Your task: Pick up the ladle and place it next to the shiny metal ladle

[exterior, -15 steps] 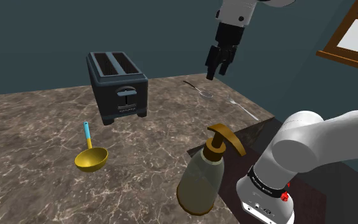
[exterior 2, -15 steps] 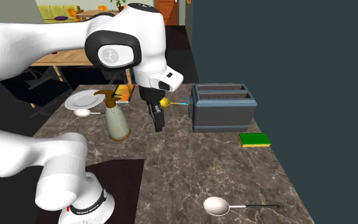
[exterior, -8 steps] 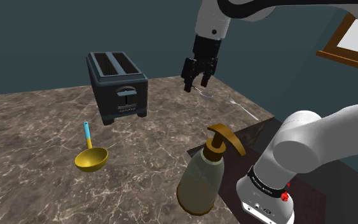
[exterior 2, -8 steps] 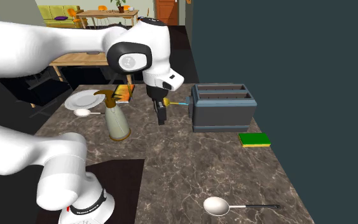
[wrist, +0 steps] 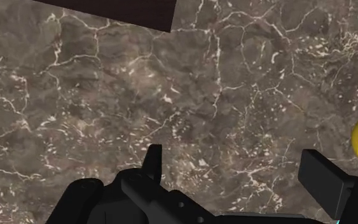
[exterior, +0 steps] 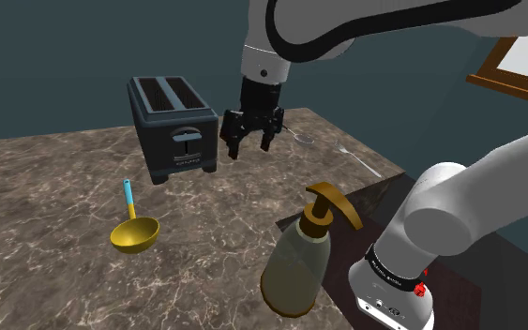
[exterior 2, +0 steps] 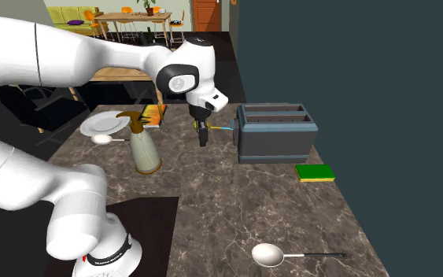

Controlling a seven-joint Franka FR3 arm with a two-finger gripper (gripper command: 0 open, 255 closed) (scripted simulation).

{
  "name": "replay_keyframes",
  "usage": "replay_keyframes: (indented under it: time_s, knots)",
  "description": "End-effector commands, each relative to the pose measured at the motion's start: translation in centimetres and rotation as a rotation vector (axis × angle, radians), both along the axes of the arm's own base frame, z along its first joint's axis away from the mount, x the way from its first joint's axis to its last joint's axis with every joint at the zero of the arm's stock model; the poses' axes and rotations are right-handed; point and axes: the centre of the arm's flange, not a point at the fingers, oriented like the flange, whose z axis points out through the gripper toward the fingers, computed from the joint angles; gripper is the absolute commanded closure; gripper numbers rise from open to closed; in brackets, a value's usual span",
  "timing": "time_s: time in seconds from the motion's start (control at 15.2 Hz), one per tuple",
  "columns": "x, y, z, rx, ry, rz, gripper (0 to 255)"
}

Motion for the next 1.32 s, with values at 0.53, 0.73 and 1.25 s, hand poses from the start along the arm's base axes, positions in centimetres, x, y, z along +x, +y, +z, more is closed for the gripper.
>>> replay_keyframes:
  time_s: [0.53,0.73,1.25]
  knots:
    - [5.1,10.5,-5.6,0.034,0.016,-0.099,0]
    - [6.8,13.5,-7.2,0.044,0.021,-0.128,0]
    - [11.7,21.2,-11.3,0.069,0.033,-0.203,0]
